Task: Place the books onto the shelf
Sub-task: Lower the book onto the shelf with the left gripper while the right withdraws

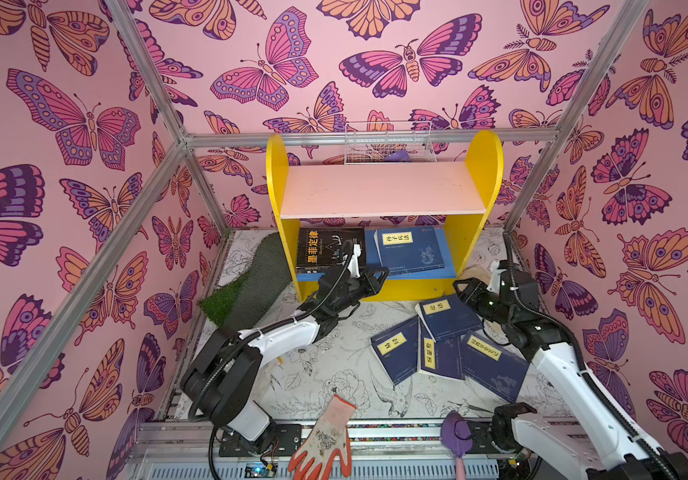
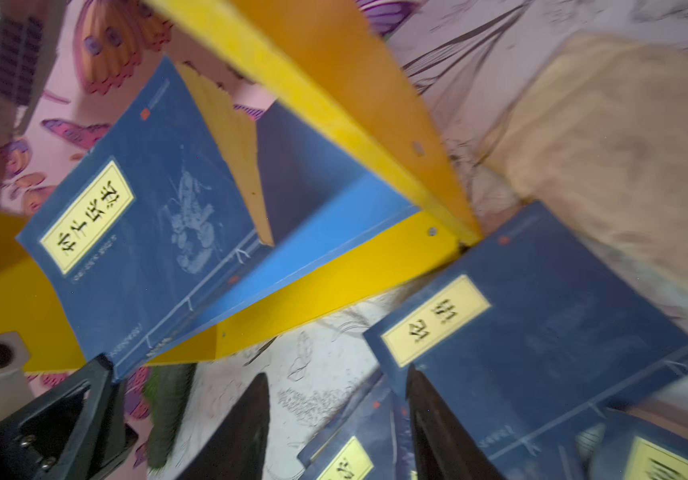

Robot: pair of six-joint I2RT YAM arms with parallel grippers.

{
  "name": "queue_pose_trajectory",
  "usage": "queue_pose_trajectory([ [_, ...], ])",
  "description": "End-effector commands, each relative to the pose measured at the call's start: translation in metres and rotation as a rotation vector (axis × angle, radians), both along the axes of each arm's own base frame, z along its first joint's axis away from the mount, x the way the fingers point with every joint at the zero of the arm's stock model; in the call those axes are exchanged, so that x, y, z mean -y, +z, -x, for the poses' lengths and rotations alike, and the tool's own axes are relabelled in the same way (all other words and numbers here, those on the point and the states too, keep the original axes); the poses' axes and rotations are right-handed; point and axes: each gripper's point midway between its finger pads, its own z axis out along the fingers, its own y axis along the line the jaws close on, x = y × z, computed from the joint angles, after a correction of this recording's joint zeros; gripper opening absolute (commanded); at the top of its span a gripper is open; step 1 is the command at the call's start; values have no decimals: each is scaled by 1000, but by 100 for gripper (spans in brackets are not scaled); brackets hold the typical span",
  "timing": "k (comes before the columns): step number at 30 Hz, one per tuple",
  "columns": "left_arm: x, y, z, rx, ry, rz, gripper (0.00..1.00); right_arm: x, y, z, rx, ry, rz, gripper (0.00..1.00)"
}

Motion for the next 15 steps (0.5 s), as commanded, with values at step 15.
queue_pose_trajectory([
  [15, 57, -28, -32, -107, -116, -145, 0, 19, -24, 16, -132, -22, 121, 54],
])
